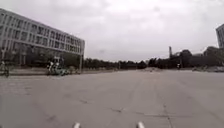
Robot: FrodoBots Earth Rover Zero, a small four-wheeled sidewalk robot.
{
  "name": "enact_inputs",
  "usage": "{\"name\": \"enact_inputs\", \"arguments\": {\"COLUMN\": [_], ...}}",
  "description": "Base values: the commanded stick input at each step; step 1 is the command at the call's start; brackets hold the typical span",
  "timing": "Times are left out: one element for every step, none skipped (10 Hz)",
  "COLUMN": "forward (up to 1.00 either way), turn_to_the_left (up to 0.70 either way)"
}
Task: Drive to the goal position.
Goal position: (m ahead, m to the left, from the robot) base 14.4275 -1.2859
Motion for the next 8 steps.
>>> {"name": "enact_inputs", "arguments": {"forward": [0.85,0.85,0.85,0.85,0.85,0.85,0.85,0.85], "turn_to_the_left": [-0.28,-0.34,-0.34,-0.34,-0.34,-0.34,-0.34,-0.27]}}
